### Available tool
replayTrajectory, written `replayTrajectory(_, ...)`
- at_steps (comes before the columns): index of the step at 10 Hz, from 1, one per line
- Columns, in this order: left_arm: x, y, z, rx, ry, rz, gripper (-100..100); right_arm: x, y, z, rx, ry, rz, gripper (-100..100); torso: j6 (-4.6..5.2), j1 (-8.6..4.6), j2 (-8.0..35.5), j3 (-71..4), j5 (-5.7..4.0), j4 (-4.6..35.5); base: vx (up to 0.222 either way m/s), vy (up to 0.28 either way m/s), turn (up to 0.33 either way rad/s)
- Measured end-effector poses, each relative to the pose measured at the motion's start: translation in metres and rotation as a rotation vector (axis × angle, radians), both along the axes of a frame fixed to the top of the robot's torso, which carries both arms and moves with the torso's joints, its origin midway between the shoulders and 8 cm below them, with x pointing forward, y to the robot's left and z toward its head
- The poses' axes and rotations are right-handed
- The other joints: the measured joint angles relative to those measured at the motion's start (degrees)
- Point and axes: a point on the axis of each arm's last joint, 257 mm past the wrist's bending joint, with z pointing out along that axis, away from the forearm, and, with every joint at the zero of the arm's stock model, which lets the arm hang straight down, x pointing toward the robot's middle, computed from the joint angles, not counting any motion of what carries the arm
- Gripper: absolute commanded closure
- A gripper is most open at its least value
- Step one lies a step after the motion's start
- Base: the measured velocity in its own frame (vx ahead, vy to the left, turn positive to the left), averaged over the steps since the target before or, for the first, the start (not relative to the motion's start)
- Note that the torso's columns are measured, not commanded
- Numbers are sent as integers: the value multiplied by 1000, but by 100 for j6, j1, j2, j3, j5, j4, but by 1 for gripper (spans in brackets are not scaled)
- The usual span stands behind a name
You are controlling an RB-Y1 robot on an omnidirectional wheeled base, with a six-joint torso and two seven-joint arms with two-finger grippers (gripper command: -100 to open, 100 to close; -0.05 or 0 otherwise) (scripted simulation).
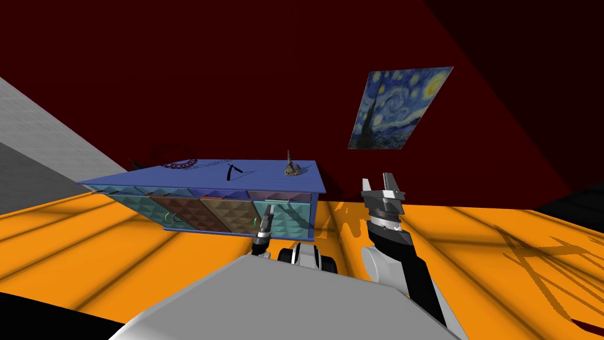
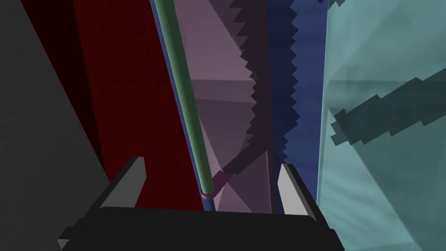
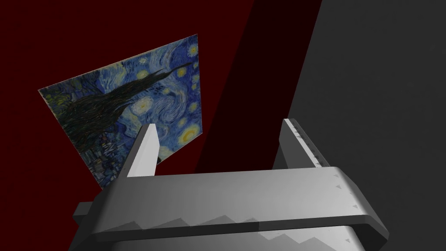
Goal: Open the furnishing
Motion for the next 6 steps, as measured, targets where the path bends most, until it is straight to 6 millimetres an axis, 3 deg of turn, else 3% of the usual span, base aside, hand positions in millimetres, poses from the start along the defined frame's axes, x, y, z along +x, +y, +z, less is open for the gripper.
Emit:
replayTrajectory(2, 10, 24, -5, 15, 9, 32, -100, 0, 0, 0, 0, 0, 0, 0, 3, -10, 19, 12, -2, 5, -126, -33, -322)
replayTrajectory(6, 32, 76, 4, 34, 9, 107, -100, 0, 0, 0, 0, 0, 0, 0, 2, -7, -19, -12, 0, -6, -100, -38, -161)
